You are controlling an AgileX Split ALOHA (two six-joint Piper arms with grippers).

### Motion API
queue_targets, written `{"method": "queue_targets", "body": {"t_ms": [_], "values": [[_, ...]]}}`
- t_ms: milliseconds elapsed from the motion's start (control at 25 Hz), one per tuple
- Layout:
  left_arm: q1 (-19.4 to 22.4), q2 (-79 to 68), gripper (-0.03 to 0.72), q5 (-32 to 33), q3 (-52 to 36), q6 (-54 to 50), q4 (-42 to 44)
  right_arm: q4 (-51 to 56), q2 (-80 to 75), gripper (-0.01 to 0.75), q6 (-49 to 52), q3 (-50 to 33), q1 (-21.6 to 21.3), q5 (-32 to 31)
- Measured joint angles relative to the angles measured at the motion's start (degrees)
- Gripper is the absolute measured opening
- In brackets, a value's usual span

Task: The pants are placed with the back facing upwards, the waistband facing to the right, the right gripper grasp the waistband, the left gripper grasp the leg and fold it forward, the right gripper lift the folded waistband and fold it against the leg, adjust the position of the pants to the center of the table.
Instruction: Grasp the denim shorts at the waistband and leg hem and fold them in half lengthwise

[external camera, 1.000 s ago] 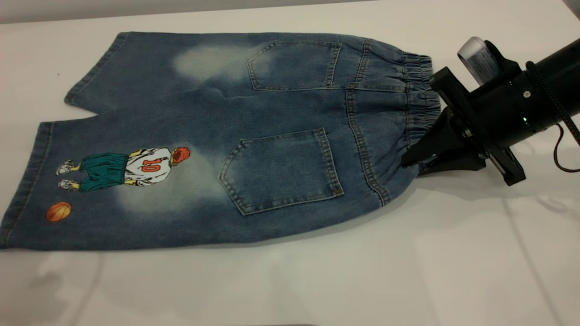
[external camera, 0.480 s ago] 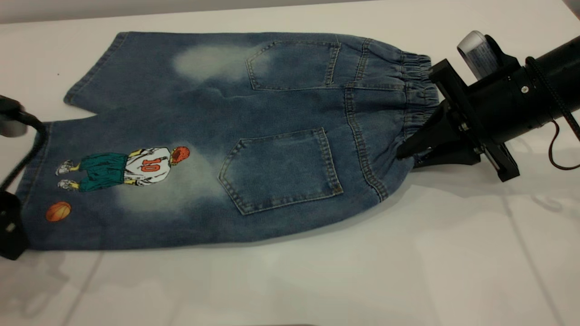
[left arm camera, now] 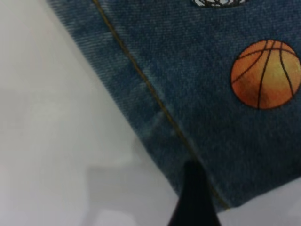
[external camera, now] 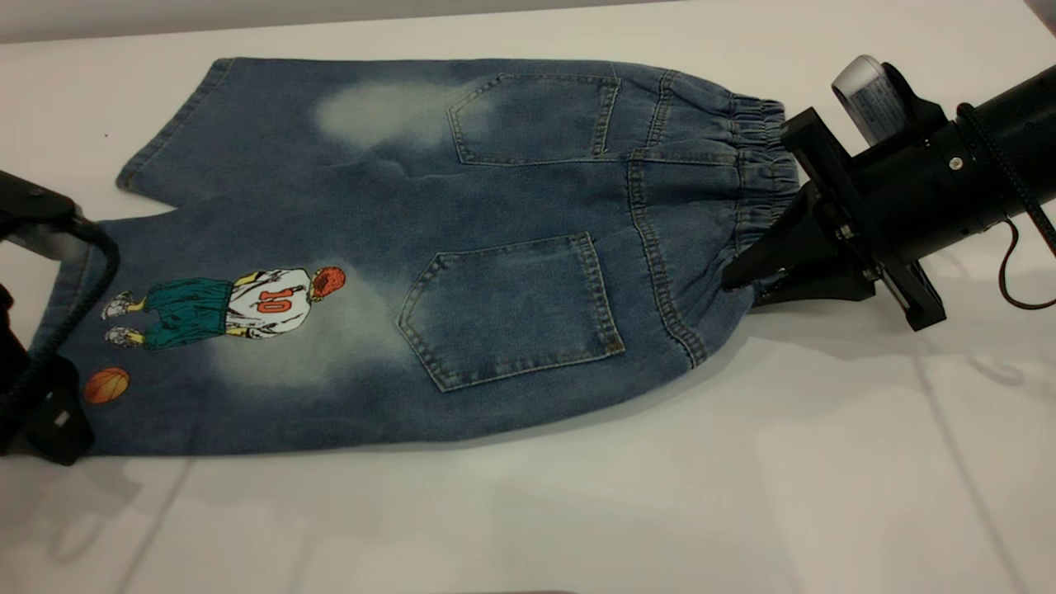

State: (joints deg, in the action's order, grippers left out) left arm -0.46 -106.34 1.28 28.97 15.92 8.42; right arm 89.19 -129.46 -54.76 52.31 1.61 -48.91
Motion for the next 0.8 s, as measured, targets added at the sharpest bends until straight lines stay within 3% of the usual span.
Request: {"method": "queue_targets", "body": {"t_ms": [320,440,680,800], "values": [[0.0,-3.2,0.465,-0.6,1.9,0.3,0.2,0.0,0.0,0.053,-0.1,0.0,0.0,-0.5],[0.1,-3.5,0.375,-1.3,2.1,0.4,0.4,0.1,0.0,0.054,-0.4,0.0,0.0,-1.1],[0.4,-3.5,0.117,-2.5,2.4,0.6,0.6,0.2,0.0,0.055,-1.9,0.0,0.0,-2.7],[0.4,-2.8,0.045,-2.2,2.4,0.7,0.6,-1.2,0.0,0.055,-2.0,0.0,-0.1,-4.1]]}}
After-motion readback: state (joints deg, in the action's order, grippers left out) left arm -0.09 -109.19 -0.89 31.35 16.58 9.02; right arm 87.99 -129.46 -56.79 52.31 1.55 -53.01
